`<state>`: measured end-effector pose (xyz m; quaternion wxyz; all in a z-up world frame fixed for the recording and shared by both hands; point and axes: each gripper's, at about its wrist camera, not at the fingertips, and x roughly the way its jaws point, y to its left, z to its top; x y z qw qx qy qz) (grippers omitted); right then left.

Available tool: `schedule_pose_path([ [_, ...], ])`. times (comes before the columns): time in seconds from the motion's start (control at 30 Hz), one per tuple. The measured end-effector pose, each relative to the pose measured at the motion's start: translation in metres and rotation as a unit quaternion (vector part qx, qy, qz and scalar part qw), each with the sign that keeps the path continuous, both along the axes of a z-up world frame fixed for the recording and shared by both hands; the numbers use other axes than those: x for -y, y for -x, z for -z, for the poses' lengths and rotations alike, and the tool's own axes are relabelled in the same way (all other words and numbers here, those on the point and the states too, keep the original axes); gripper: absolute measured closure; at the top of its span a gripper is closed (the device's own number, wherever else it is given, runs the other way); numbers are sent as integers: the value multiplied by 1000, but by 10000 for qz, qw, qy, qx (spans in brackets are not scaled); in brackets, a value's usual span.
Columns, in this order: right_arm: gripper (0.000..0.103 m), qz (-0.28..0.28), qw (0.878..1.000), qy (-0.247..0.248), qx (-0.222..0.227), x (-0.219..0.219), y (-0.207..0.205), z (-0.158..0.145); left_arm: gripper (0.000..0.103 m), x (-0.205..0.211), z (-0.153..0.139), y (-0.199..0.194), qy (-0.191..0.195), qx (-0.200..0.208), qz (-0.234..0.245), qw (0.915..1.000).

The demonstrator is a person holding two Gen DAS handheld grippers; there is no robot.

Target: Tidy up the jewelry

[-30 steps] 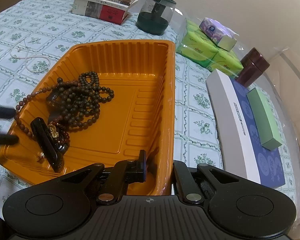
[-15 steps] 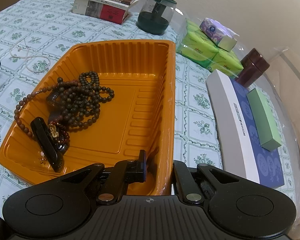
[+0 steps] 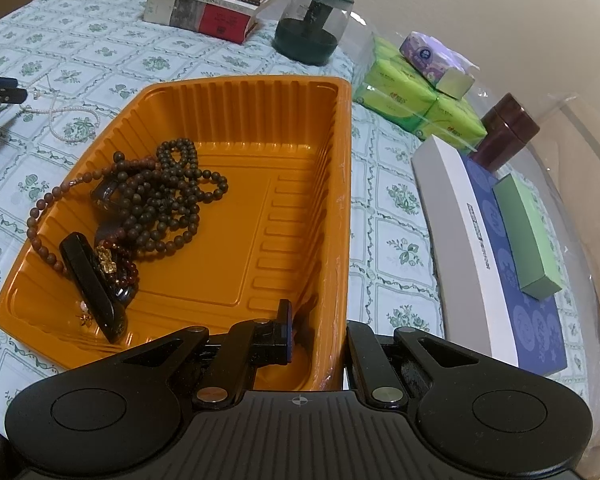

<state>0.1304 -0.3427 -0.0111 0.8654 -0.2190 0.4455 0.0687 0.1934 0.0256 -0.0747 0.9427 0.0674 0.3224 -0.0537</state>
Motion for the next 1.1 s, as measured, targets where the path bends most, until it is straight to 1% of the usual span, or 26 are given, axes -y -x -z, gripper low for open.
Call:
schedule_pose_path([
  [0.23, 95, 6, 10000, -3, -16, 1, -1, 1, 80, 6, 10, -16, 38, -45, -23, 10000],
  [0.3, 95, 3, 10000, -7, -21, 1, -1, 1, 85, 5, 12, -19, 11, -62, -78, 9999],
  [0.37, 95, 7, 10000, -6, -23, 1, -1, 1, 86, 4, 14, -21, 49, -67, -94, 9999],
  [0.47, 95, 16, 10000, -6, -22, 1, -1, 2, 94, 4, 14, -23, 52, -63, -98, 9999],
  [0.57, 95, 14, 10000, -7, -22, 1, -1, 2, 94, 3, 10, -19, 76, 6, -110, 9999],
  [0.77, 95, 19, 10000, 1, -14, 1, 0, 2, 94, 7, -5, -1, 164, 160, -51, 9997],
  [0.87, 95, 20, 10000, 1, -16, 1, 0, 2, 94, 12, -16, 13, 320, 254, 3, 9992],
  [0.97, 95, 17, 10000, -4, -25, 1, 0, 2, 94, 21, -28, 29, 518, 324, 153, 9980],
  [1.1, 95, 6, 10000, 4, -9, 0, 0, 1, 94, 45, -43, 53, 777, 349, 568, 9947],
])
